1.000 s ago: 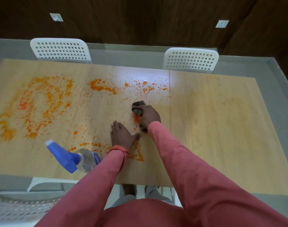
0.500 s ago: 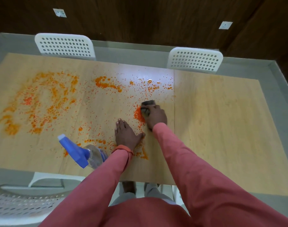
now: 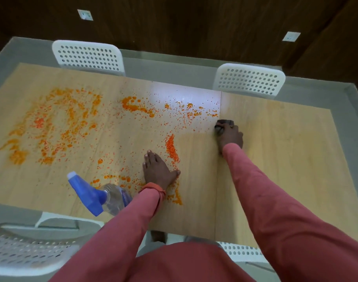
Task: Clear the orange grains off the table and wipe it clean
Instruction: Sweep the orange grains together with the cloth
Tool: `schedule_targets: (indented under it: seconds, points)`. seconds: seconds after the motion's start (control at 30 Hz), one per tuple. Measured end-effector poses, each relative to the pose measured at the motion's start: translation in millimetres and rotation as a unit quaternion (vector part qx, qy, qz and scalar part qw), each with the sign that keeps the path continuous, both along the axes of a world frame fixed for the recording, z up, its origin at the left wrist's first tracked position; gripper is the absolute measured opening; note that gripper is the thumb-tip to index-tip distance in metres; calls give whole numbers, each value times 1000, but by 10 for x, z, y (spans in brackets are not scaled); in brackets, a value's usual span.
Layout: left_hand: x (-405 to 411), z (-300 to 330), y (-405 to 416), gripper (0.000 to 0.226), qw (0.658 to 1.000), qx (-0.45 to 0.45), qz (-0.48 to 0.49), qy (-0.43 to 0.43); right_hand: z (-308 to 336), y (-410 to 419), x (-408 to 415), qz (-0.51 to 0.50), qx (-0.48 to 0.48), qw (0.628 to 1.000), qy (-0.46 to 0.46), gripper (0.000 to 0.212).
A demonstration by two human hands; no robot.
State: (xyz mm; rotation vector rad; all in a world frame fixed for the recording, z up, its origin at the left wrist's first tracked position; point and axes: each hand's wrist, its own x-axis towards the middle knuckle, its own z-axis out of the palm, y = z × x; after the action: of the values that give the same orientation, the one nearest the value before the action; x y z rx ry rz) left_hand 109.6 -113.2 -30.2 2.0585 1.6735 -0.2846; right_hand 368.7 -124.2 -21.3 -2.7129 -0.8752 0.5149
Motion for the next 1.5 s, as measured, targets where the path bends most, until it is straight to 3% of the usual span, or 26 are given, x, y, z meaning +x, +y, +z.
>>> schedule_targets:
  seconds: [0.1,0.27,0.37,0.47,0.53,0.6,0.67,0.77,1.0,1.13,1.23,1.37,1.5]
  points:
    - [30,4,3,120,1000,-6,14,-2,34,248,-379,70,11,997,4,42]
    - [114,10,25,121,999,-12,44,4,65,475,-994,244,54,963,102,50]
    - [125,23,41,124,998,-8,55,-7,34,508,-795,197,122,950,209,63]
    - [219,50,122,127,997,2,68,-23,9,558,-259,144,165,968,126,61]
    - [298,77,205,132,997,-7,75,-34,15,592,149,109,138,984,23,49]
    - [360,87,294,134,996,-19,77,-37,43,634,464,70,92,993,-18,46]
    - [414,96,378,136,996,-21,85,-32,23,704,611,59,25,998,-17,47]
    - [490,85,511,139,993,-28,113,-23,-82,884,462,101,1,995,-8,44]
    - [560,54,589,142,992,-39,122,-10,32,988,-593,360,28,930,76,58]
    - [582,43,610,141,993,-43,110,12,54,1045,-283,284,149,928,187,72]
    - [597,49,612,139,993,-48,105,20,76,1152,266,210,176,957,96,63]
    - [599,47,637,138,994,-51,98,24,111,1349,819,167,57,984,3,40]
    - [590,49,633,139,993,-50,105,12,155,1492,527,239,5,971,-20,38]
